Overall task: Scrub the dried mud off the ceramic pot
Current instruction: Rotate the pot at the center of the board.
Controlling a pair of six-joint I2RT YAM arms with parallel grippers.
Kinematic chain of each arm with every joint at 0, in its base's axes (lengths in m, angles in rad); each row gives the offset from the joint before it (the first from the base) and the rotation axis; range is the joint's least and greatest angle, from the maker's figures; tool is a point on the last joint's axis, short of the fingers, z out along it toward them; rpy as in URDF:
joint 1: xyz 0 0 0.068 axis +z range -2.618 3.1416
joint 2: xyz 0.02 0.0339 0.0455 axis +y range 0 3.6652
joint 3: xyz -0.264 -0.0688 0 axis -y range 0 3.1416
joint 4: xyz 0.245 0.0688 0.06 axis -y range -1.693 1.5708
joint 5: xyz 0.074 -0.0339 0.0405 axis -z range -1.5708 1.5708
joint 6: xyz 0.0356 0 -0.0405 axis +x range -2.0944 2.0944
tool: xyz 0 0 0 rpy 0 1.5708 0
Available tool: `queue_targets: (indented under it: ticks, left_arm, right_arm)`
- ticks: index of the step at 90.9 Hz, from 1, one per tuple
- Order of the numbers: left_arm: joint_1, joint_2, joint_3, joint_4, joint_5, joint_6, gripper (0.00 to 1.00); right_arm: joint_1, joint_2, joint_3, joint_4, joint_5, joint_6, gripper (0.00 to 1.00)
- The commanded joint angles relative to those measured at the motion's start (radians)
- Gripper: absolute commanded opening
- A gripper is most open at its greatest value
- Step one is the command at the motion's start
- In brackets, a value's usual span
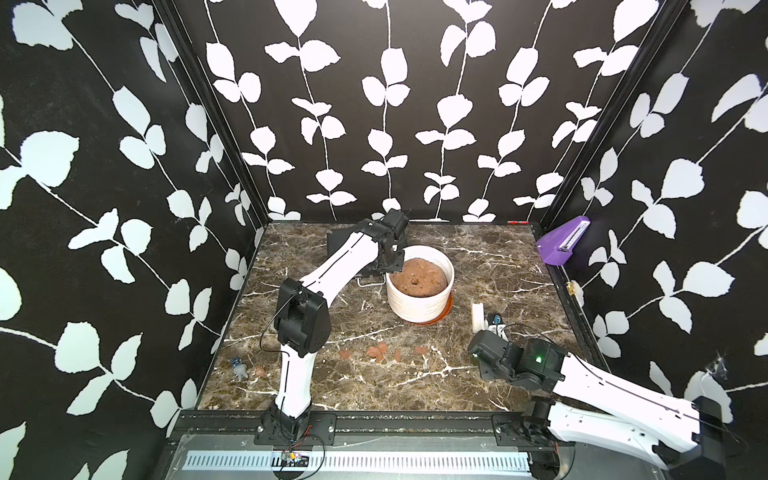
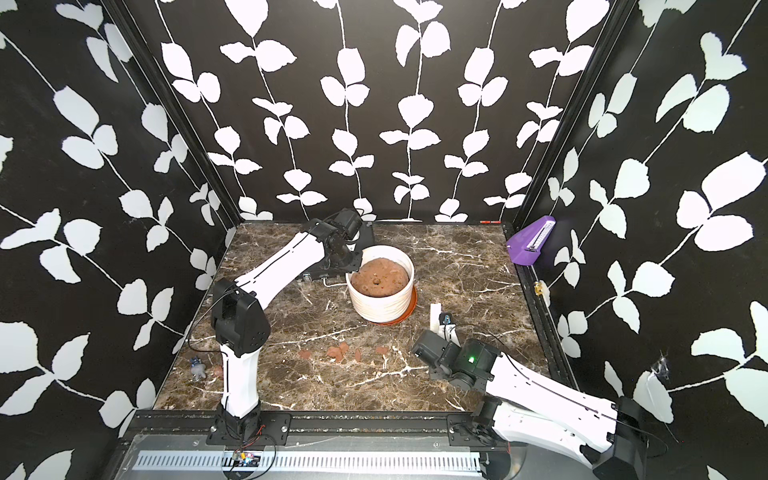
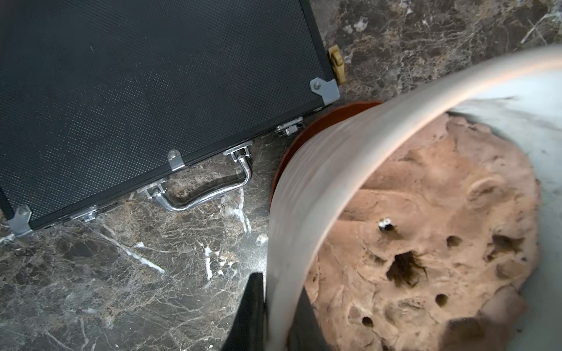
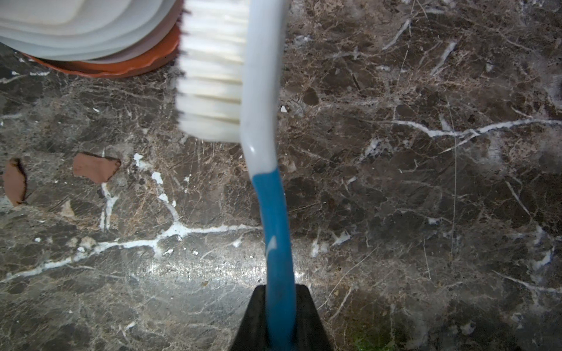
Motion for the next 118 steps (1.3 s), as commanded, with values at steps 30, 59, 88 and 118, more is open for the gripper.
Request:
queue_targets:
  ticks: [30, 59, 88, 118]
  left_arm:
    - [-0.016, -0.083, 0.089, 0.015, 0.157, -0.125, 0.00]
    - [-0.016, -0.084, 0.051, 0.068, 0.189, -0.154, 0.00]
    - [-0.017, -0.093, 0.132, 0.033, 0.180, -0.154, 0.00]
    - [-0.019, -0.116, -0.058, 0.145, 0.218, -0.181, 0.00]
  right_arm:
    - [-0.011, -0.018, -0.031, 0.026, -0.003, 0.010, 0.00]
    - [-0.011, -0.055, -0.062, 0.030, -0.013, 0.020, 0.00]
    - [-0.014, -0.073, -0.083, 0.040, -0.017, 0.028, 0.00]
    - [-0.016, -0.081, -0.085, 0.025, -0.017, 0.041, 0.00]
